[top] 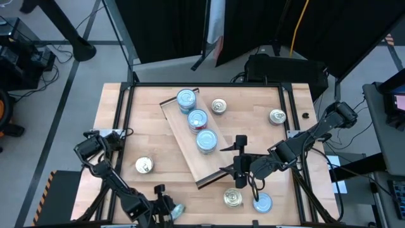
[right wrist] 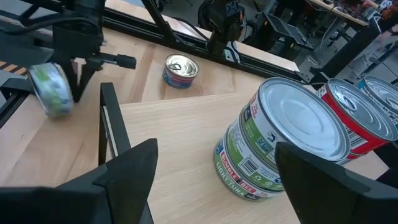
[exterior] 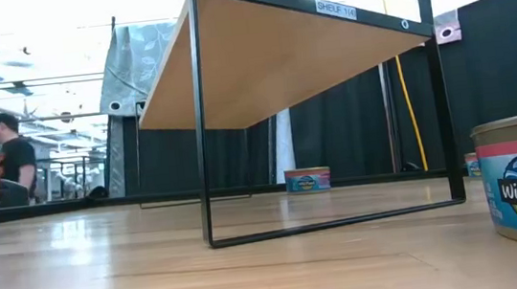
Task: Stack canned seafood by type on shelf
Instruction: Stack the green tuna can on top of the green tuna cans on the shelf
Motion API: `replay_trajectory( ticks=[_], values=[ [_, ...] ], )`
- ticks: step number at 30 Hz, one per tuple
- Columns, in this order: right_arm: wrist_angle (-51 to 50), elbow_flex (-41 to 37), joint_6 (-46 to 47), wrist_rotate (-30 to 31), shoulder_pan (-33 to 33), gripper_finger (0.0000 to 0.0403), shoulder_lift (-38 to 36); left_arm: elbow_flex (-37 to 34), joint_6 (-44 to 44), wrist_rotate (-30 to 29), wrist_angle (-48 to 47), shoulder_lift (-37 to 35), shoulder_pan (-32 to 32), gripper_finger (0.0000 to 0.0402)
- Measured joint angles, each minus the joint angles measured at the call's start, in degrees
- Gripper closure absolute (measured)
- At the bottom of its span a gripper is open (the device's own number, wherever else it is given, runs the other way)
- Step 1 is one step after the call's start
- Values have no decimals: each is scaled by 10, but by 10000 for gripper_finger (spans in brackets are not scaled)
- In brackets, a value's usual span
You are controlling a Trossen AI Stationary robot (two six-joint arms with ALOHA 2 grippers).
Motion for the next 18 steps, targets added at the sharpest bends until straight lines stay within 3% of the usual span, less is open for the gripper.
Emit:
replay_trajectory(
  ticks=[6,14,18],
  values=[
    [0,0,1,0,0,88,0,-1,-69,-9,-80,-17,-3,394],
    [-6,0,28,-3,2,88,0,62,-234,-32,-357,-121,-35,394],
    [-17,0,32,-3,9,88,0,83,-240,-73,-304,-170,-79,390]
  ],
)
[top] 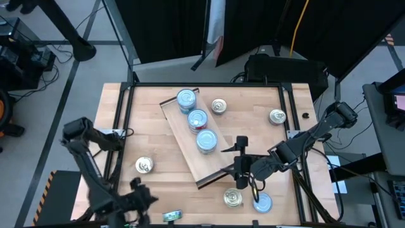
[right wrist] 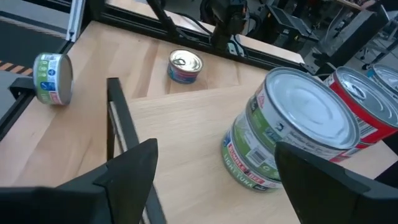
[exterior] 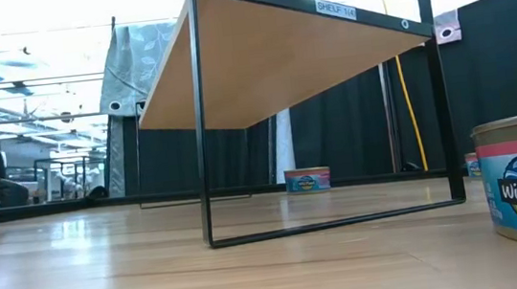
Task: Stack canned seafood by type on shelf
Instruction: Stack the green tuna can on top of the green tuna cans on the shelf
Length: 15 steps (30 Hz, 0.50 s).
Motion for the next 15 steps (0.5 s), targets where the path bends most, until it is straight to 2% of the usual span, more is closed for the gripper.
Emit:
replay_trajectory(
  ticks=[3,7,12,15],
  values=[
    [0,0,1,0,2,88,0,1,13,-4,117,-10,-13,358],
    [0,0,-1,0,2,88,0,1,122,-5,260,12,-10,266],
    [0,0,-3,0,2,88,0,1,155,-10,274,45,7,132],
    [0,0,-5,0,2,88,0,0,155,10,275,81,14,63]
  ],
)
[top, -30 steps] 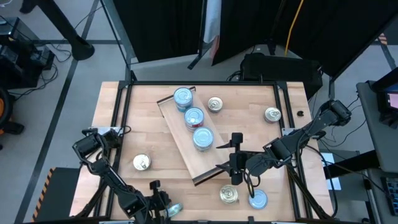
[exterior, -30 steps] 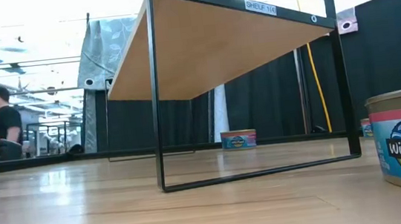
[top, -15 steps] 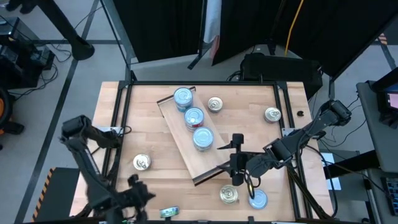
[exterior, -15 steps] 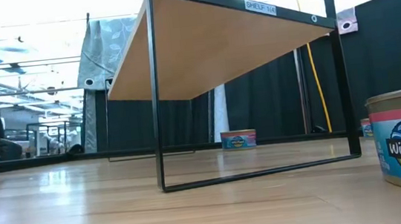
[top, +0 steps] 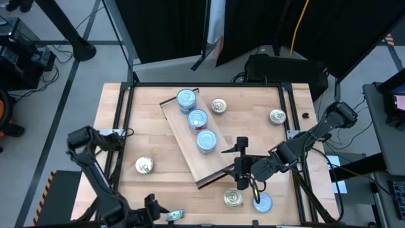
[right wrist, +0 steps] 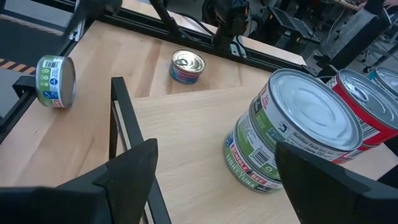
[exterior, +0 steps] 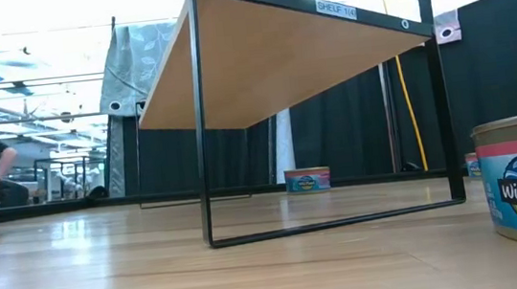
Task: Stack canned seafood by type on shelf
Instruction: Stack the green tuna can on top of the green tuna cans on the shelf
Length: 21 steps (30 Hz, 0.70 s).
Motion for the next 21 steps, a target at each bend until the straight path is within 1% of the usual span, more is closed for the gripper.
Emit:
replay_trajectory(
  ticks=[2,4,7,9,11,16,21],
  values=[
    [0,0,-6,0,0,88,0,6,-4,19,-10,24,6,28],
    [0,0,-10,0,0,88,0,20,-21,36,-35,41,14,9],
    [0,0,-10,0,-4,88,0,52,-76,34,-138,54,26,6],
    [0,0,-14,0,-6,88,0,68,-93,29,-180,57,26,12],
    [1,0,-16,1,-8,88,0,73,-100,25,-183,56,24,19],
    [1,0,-29,1,-9,88,0,73,-119,24,-147,59,21,25],
    [1,0,-29,0,-12,88,0,66,-125,16,-150,60,23,25]
  ],
)
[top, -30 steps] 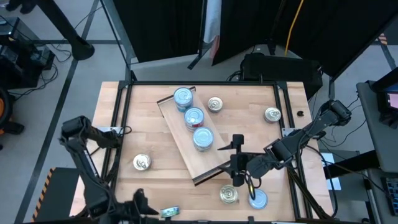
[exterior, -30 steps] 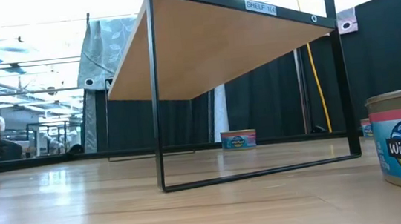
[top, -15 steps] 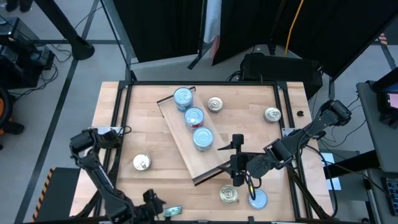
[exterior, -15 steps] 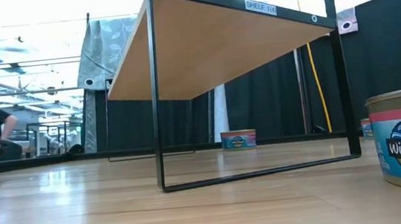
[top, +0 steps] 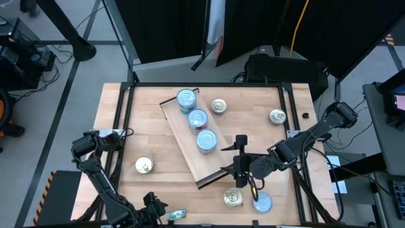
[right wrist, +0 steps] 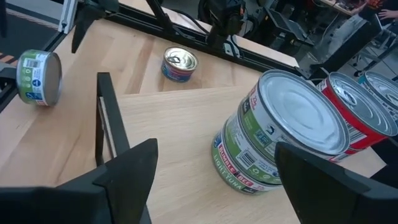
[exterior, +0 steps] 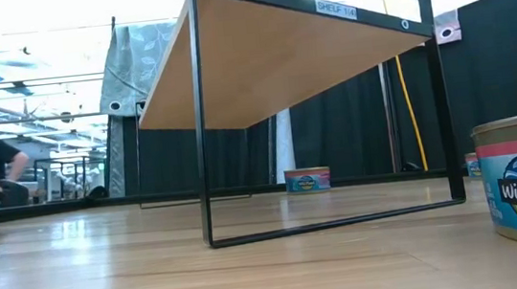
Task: Stack canned seafood by type on shelf
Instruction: Stack the green tuna can on top of the green tuna cans on the shelf
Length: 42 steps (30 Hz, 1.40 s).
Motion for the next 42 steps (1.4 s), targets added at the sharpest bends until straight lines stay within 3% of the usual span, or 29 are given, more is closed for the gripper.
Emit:
replay_trajectory(
  ticks=[15,21,25,32,36,42],
  values=[
    [-1,0,-6,0,0,88,0,-1,44,0,1,19,2,25],
    [-1,0,-7,0,0,88,0,-2,81,33,0,44,6,33],
    [-1,0,-9,0,0,88,0,-2,101,31,1,53,6,91],
    [-1,0,-13,0,-1,88,0,-1,127,26,2,57,6,261],
    [-1,0,-13,0,-4,88,0,17,153,8,-8,56,4,259],
    [-10,0,-17,0,-4,88,0,81,174,-2,-112,27,13,259]
  ],
)
